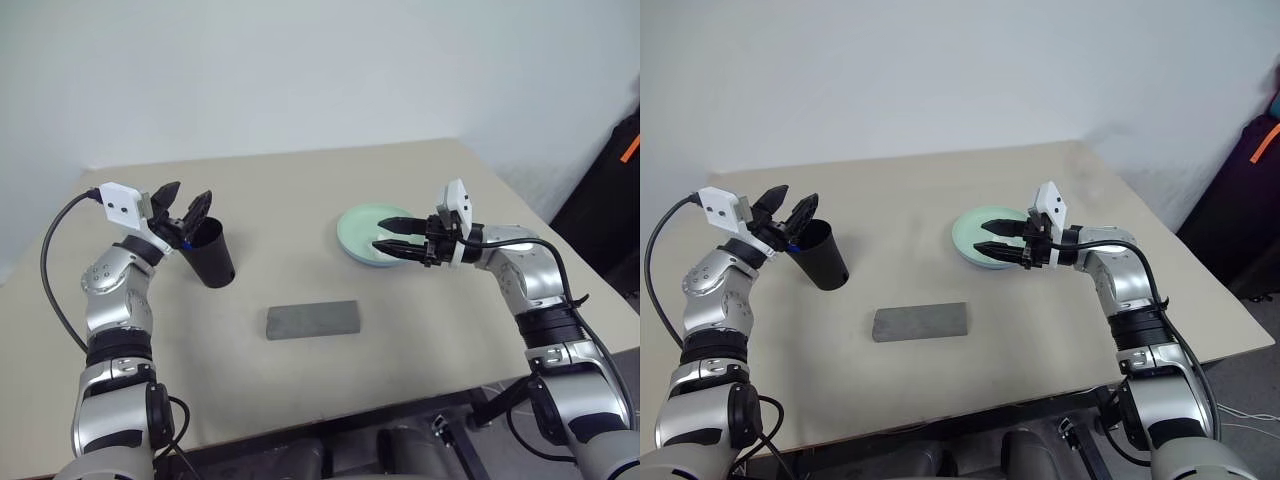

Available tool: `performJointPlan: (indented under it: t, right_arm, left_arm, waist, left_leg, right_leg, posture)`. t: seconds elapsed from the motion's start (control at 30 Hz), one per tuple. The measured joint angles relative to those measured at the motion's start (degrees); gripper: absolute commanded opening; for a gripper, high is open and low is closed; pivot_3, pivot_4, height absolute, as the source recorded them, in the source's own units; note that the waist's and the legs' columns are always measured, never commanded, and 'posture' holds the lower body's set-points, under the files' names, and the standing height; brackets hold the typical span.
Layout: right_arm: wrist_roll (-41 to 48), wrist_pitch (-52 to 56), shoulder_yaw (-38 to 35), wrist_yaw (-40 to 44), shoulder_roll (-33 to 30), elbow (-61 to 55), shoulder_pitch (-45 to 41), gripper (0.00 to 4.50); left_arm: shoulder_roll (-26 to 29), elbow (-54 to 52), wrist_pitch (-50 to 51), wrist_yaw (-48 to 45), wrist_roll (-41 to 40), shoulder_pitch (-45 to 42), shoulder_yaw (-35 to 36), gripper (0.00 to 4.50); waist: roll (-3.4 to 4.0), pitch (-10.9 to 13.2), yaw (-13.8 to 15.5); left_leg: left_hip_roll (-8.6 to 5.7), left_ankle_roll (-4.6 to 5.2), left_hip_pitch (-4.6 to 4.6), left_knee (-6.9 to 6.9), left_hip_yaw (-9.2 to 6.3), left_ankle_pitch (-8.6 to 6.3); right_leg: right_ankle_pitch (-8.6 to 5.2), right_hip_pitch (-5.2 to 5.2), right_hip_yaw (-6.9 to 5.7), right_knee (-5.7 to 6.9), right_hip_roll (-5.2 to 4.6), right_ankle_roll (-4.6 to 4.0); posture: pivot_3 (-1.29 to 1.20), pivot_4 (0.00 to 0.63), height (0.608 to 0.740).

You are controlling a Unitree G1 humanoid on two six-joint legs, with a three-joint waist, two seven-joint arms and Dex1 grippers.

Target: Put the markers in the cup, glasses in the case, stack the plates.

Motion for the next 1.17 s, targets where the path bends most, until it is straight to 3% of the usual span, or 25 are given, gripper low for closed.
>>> performJointPlan:
  t: [0.17, 0.33, 0.5, 0.9, 1.17]
  right_arm:
    - [0.03, 0.00, -0.03, -0.05, 0.38, 0.08, -0.04, 2.32]
    - [0.08, 0.07, -0.05, -0.05, 0.89, 0.22, 0.06, 2.32]
    - [0.06, 0.39, 0.16, 0.02, 1.14, 0.23, 2.58, 2.32]
    - [-2.06, -0.01, -0.53, -1.00, -2.08, 1.59, 11.43, 2.32]
    - [-2.05, 1.51, -2.28, -2.48, -4.21, 0.66, 14.43, 2.32]
  left_arm:
    - [1.72, -10.81, 7.53, -2.43, -4.05, 3.09, 0.18, 3.19]
    - [4.51, -32.29, 21.81, -6.33, -12.00, 15.81, -0.09, 3.19]
    - [5.68, -43.78, 27.60, -7.66, -13.20, 26.23, -1.62, 3.19]
    - [-2.88, -41.11, 17.61, -1.44, -2.20, 33.14, -6.86, 3.19]
    - [-7.09, -38.29, 13.95, 1.85, 0.31, 37.00, -7.41, 3.19]
  waist:
    - [-0.03, 0.00, -0.11]
    - [0.00, 0.01, -0.60]
    - [-0.01, 0.01, -0.13]
    - [0.03, 0.03, -0.03]
    - [0.03, 0.03, -0.07]
  left_leg:
    - [0.00, 0.00, -0.04, -0.01, -0.02, -0.03]
    - [0.02, -0.04, -0.03, -0.09, 0.00, -0.12]
    - [0.08, -0.08, 0.01, -0.09, -0.02, -0.10]
    - [0.24, -0.23, 0.35, -0.07, 0.28, -0.08]
    - [0.50, -0.20, 0.21, -0.09, 0.50, -0.09]
  right_leg:
    - [0.00, -0.04, 0.00, -0.02, -0.01, 0.00]
    - [-0.01, -0.12, 0.05, -0.01, 0.01, -0.01]
    - [-0.04, -0.05, 0.00, -0.02, 0.04, -0.03]
    - [-0.11, 0.35, -0.04, -0.39, 0.04, -0.08]
    - [-0.09, 0.35, -0.12, -0.80, 0.12, -0.06]
  posture:
    - [0.00, 0.000, 0.740]
    - [0.00, 0.000, 0.740]
    - [0.00, 0.000, 0.740]
    - [0.00, 0.000, 0.740]
    - [0.00, 0.000, 0.740]
